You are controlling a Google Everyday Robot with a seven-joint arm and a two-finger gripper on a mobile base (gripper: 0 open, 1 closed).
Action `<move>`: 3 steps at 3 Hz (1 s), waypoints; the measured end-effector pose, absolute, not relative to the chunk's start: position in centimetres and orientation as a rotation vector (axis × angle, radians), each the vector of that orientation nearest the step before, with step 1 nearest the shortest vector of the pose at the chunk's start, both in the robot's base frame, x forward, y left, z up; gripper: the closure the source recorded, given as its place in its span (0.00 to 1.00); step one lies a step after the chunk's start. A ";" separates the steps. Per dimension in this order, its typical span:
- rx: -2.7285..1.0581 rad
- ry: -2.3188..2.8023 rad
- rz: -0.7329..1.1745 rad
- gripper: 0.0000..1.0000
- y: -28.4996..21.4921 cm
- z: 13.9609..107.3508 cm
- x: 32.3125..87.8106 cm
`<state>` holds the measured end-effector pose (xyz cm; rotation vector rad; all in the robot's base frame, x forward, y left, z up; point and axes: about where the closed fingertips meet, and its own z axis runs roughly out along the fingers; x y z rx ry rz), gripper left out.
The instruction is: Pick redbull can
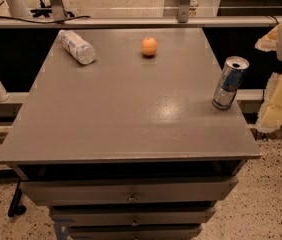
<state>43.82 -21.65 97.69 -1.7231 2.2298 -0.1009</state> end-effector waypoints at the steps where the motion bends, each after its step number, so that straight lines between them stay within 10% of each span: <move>1: -1.723 2.230 -0.101 0.00 -21.6 97.7 43.8; 3: -1.642 2.205 -0.076 0.00 -23.5 96.2 44.7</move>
Offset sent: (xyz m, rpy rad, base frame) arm 0.0034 -0.0055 -0.0105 0.0318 -0.0211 0.0025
